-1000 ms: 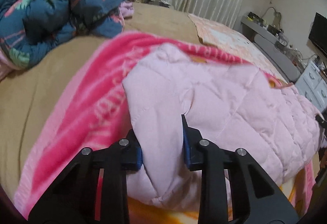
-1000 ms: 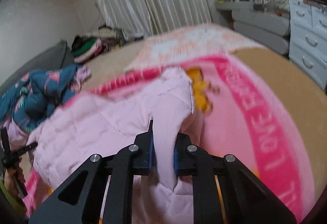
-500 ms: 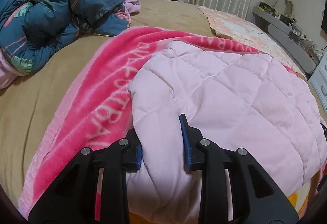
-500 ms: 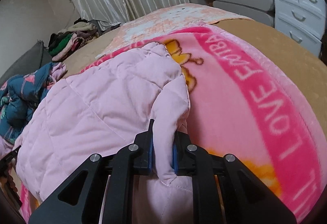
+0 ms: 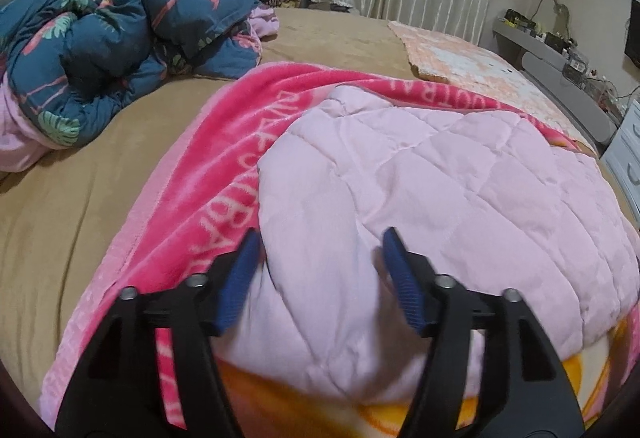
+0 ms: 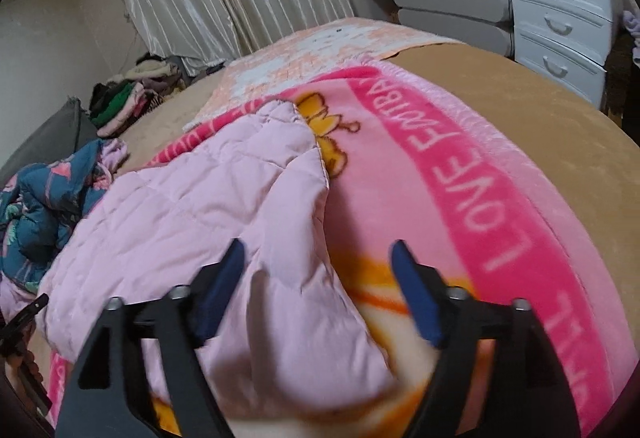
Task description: Fold large clothes
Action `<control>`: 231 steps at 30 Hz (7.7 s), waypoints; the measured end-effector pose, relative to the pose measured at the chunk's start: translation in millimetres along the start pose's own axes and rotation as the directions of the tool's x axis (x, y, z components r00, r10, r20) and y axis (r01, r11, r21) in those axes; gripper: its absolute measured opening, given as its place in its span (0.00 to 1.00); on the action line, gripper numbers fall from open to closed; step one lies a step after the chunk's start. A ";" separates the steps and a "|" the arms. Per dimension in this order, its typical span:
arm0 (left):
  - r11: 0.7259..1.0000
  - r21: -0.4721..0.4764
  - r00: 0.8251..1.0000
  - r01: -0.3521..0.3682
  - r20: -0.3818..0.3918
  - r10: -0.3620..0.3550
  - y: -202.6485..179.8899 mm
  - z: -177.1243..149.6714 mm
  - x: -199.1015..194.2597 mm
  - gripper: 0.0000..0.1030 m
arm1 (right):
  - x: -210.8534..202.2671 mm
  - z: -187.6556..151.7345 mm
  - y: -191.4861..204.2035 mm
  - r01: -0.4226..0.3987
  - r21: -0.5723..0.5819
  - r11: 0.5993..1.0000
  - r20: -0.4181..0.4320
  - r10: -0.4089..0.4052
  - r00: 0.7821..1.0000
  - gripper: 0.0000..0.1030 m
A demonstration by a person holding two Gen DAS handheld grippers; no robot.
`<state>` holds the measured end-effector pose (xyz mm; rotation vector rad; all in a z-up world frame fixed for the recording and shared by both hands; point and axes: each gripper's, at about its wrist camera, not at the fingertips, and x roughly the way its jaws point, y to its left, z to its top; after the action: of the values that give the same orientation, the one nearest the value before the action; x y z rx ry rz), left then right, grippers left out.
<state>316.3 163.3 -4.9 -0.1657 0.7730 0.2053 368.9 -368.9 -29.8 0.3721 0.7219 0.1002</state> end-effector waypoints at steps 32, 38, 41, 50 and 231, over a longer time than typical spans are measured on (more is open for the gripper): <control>0.950 -0.288 0.985 0.125 -0.077 -0.153 23.3 -84.5 -18.6 0.91 | -10.9 -81.1 17.0 -0.061 0.130 0.990 -0.120 0.077 0.990 0.96; 0.871 -0.433 0.957 0.230 -0.060 -0.283 34.7 -74.2 0.1 0.91 | 4.3 -74.6 18.8 -0.091 0.184 0.979 -0.131 0.116 0.985 0.96; 0.849 -0.459 0.945 0.261 -0.057 -0.322 28.1 -67.3 8.6 0.91 | 10.8 -72.4 20.0 -0.108 0.216 0.970 -0.130 0.138 0.982 0.96; 0.838 -0.478 0.938 0.265 -0.073 -0.338 18.8 -55.6 28.8 0.91 | 29.0 -63.5 23.4 -0.117 0.258 0.959 -0.134 0.155 0.979 0.96; 0.969 -0.204 0.990 0.141 0.052 -0.133 61.8 -183.8 -180.9 0.69 | -167.8 -202.0 120.0 -0.001 -0.458 0.889 -0.146 -0.074 0.986 0.94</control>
<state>51.2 159.9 -11.3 -0.4113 0.6987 0.1569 114.1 -233.5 -19.8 -0.1055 0.8377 0.2622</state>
